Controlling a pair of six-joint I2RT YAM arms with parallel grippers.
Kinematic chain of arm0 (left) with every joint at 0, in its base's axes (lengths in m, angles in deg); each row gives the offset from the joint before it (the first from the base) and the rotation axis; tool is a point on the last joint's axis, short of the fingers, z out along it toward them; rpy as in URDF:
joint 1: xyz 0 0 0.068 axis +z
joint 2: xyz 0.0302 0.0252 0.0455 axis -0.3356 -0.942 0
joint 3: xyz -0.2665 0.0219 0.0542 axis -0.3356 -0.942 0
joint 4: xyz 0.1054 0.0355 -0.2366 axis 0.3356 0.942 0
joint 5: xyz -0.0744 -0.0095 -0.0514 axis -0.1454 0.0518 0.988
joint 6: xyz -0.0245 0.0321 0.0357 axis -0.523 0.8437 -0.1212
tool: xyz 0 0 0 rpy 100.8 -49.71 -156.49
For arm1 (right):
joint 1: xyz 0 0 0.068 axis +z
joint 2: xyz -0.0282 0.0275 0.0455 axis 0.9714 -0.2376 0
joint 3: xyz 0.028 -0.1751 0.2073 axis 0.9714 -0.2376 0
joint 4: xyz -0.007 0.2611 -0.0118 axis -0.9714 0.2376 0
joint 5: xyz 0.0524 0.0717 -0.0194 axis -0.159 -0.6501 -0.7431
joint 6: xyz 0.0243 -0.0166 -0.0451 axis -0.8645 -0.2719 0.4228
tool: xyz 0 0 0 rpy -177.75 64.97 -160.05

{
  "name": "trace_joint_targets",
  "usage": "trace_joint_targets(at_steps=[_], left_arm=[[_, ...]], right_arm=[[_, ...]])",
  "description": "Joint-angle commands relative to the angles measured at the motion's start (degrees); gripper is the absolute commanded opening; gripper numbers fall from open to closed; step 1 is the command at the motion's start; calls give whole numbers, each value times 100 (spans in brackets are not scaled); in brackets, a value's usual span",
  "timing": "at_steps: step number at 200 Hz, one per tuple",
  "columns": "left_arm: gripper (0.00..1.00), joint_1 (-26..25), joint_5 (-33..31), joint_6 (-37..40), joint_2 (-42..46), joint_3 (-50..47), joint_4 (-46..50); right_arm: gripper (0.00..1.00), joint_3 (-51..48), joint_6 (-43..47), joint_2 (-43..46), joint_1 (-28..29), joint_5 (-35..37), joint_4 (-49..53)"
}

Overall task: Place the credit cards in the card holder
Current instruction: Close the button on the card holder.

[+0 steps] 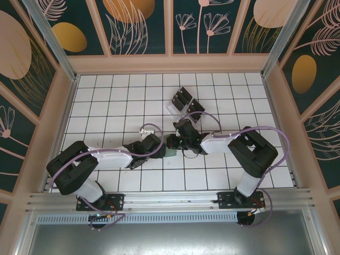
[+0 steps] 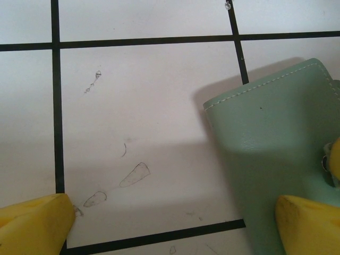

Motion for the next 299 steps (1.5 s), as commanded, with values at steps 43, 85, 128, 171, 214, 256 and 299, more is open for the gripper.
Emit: trace_joint_targets(at_steps=[43, 85, 128, 171, 214, 256, 299], left_arm=[[98, 36, 132, -62, 190, -184, 412], [98, 42, 104, -137, 592, -168, 492], [99, 39, -287, -143, 1231, 139, 750], [99, 34, -723, -119, 1636, 452, 900], [98, 41, -1274, 111, 1932, 823, 1067], [98, 55, -2448, 816, 2518, 897, 786], [99, 289, -3296, 2482, 3430, 113, -1228]], right_arm=[[0, -361, -145, -594, -63, 41, 297], [0, -371, -223, -490, -62, -89, 332], [16, 368, 17, 69, -60, -146, 962], [43, 1022, 298, 790, -53, -77, 1271], [60, 1220, 683, 1643, -190, 358, 1682], [69, 633, 839, 2952, -796, 1090, 1726], [84, -193, 1214, 4408, -2034, 2628, 1579]])
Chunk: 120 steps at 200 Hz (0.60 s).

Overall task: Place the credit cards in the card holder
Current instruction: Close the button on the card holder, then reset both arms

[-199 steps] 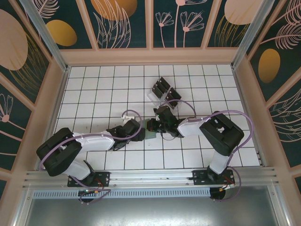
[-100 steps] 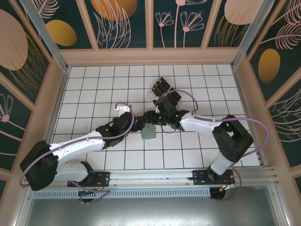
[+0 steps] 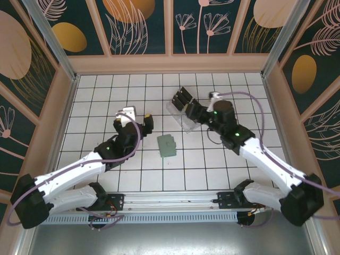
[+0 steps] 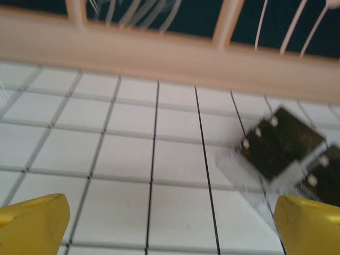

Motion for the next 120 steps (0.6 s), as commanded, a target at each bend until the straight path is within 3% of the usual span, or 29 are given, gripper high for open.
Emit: trace_joint_targets(at_steps=[1, 17, 33, 45, 59, 89, 120], left_arm=[[99, 202, -767, 1203, 528, -485, -1433], [99, 510, -639, 1642, 873, -854, -2286], [99, 977, -422, 1792, 1027, -948, -2422], [98, 1275, -339, 2083, 1003, -1011, -2548], [98, 1528, -323, 2477, 873, -1117, -2802], [99, 2253, 40, 2464, 724, -1471, -3128], [98, 2905, 409, 2427, 558, -1969, -3624]], right_arm=[[84, -480, 361, 588, -610, 1219, -77], [85, -888, 762, 1013, -1164, 1529, -514], [86, -1293, 1173, 1301, -1648, 1707, -1070], [98, -1720, 1589, 1450, -1941, 1768, -1671], [99, -2270, 2198, 1538, -2158, 1833, -2516], [99, -2892, 2688, 1164, -2571, 2417, -3458], [99, -2862, 2430, 469, -2832, 2217, -3883]])
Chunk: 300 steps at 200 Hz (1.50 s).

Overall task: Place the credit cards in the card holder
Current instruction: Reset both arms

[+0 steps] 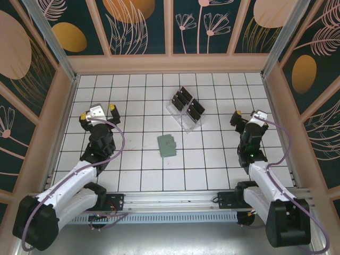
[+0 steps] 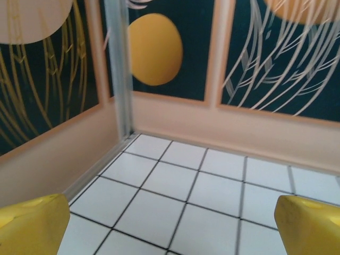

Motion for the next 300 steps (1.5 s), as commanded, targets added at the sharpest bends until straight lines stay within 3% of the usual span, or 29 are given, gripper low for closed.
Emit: trace_joint_targets(at_steps=[1, 43, 105, 131, 165, 175, 215, 300], left_arm=[[98, 390, 379, 156, -131, -321, -716], [99, 977, 999, 199, -661, -1056, -2086], [98, 1640, 1980, 489, -2270, -1353, -3699], [98, 1964, 2522, 107, -2653, -1278, -4066], [98, 1977, 3043, 280, -3480, -1339, -4950], [99, 1976, 3071, 276, -3439, -1184, -4589], [98, 2357, 3824, 61, -3511, -847, -3996], [99, 2367, 3815, 67, -3518, -831, -3971]], right_arm=[[99, 27, 205, -407, -103, 248, -1055], [99, -107, 367, -1380, -144, 82, -1846], [99, -496, 535, -2106, -337, -572, -3195], [99, -734, 745, -2646, -379, -956, -4285], [99, -1199, 798, -3620, -390, -1284, -6072], [99, -1289, 866, -3931, -371, -1290, -6651], [99, -617, 586, -3766, -601, -1479, -5085], [99, -957, 1021, -3824, -133, -979, -5873]])
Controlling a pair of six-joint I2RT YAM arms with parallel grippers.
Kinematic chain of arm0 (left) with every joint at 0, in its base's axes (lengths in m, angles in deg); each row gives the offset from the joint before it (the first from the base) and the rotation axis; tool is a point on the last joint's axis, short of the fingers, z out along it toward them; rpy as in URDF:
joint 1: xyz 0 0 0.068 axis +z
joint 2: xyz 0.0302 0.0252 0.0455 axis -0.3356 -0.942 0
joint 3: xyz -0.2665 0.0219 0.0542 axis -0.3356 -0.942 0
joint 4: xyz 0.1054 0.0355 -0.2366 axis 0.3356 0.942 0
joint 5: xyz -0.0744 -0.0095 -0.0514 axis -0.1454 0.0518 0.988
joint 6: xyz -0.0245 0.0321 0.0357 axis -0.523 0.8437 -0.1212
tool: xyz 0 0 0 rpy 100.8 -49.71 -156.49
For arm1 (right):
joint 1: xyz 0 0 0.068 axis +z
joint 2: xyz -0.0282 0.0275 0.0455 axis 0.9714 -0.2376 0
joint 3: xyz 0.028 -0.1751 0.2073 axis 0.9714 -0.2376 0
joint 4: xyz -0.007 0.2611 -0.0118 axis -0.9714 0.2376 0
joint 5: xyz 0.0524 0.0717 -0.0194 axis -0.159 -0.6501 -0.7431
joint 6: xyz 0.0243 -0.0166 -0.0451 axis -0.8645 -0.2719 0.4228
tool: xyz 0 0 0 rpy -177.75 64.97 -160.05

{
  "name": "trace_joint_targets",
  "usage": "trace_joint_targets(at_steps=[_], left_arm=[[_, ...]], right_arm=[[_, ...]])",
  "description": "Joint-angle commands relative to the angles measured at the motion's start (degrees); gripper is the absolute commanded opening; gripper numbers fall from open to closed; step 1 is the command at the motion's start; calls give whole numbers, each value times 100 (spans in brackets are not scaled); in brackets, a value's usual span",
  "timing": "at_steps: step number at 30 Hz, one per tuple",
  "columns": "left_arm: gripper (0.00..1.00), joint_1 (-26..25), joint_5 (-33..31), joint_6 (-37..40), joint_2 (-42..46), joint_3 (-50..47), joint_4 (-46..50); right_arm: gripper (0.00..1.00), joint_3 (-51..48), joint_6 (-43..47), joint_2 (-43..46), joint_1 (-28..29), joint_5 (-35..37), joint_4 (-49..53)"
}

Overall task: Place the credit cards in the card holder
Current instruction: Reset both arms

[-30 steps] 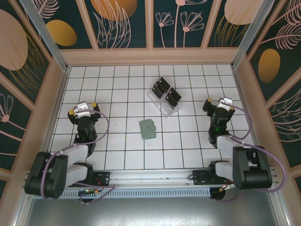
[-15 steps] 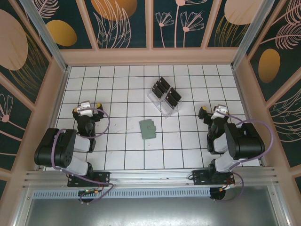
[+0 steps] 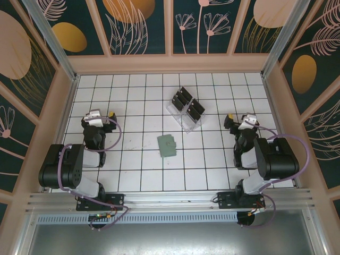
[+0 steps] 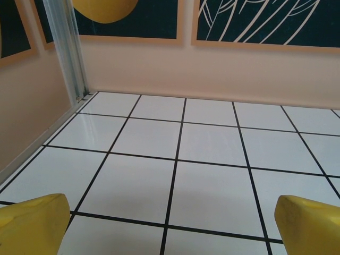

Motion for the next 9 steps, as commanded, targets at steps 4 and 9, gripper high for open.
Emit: trace_joint_targets(at_steps=[4, 9], left_arm=[[98, 36, 90, -62, -43, 55, 1], [99, 32, 37, -68, -7, 0, -85]], right_arm=[[99, 304, -3, 1, -248, -480, 281], [99, 284, 45, 26, -269, -620, 290]])
